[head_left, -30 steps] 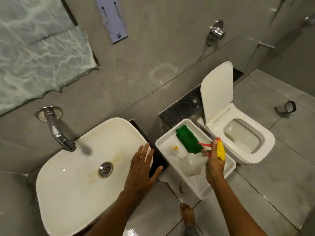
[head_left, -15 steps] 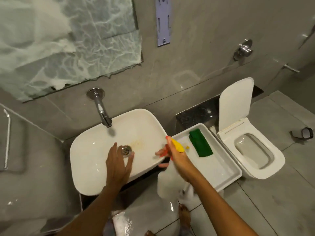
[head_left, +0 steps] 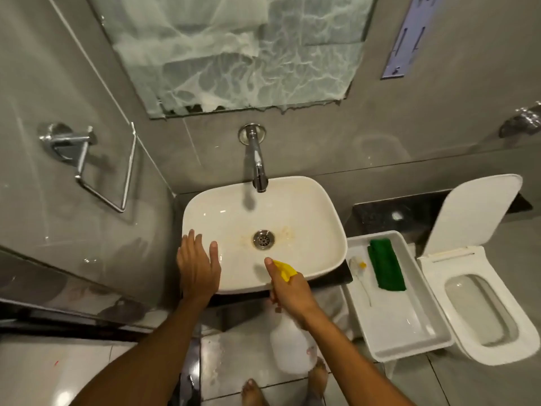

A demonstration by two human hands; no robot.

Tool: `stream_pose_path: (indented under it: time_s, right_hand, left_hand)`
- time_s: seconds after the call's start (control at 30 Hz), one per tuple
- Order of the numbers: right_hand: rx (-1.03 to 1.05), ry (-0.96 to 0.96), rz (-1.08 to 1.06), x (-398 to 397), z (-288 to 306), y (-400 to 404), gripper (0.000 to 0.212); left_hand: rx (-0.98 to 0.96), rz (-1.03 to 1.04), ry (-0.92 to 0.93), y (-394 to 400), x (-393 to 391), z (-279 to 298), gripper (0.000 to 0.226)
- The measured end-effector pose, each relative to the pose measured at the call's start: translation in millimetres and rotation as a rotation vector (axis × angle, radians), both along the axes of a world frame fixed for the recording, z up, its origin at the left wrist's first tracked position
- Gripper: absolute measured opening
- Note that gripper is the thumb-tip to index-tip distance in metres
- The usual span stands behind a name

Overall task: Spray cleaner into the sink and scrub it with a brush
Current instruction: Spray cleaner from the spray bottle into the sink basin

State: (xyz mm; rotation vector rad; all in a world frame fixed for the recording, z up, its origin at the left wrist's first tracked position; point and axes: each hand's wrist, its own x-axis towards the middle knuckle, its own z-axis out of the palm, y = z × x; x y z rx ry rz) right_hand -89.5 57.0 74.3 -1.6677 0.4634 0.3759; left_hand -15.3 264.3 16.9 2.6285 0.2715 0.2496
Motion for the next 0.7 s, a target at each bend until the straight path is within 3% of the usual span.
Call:
stream_pose_path:
  time_s: [0.1,0.23,0.37,0.7]
  right_hand:
    - [0.022,0.042,-0.039,-2,-2,7,0.039]
    - [0.087,0.074,-0.066,-4,-2,10,0.055]
    - [0.113,0.026,-0.167,-9,-6,14,0.044]
    - [0.177,-0.025,-0.264,-3,-3,6,0.041]
  left_hand:
    - [-0.041,0.016,-0.067,1,-1,-4,0.052]
    - [-0.076,0.019,-0.051,2,0,-7,0.052]
    - [-0.097,0.024,-0.048,3,0,-9,0.052]
    - [-0.085,0.014,-0.021,4,1,-9,0.054]
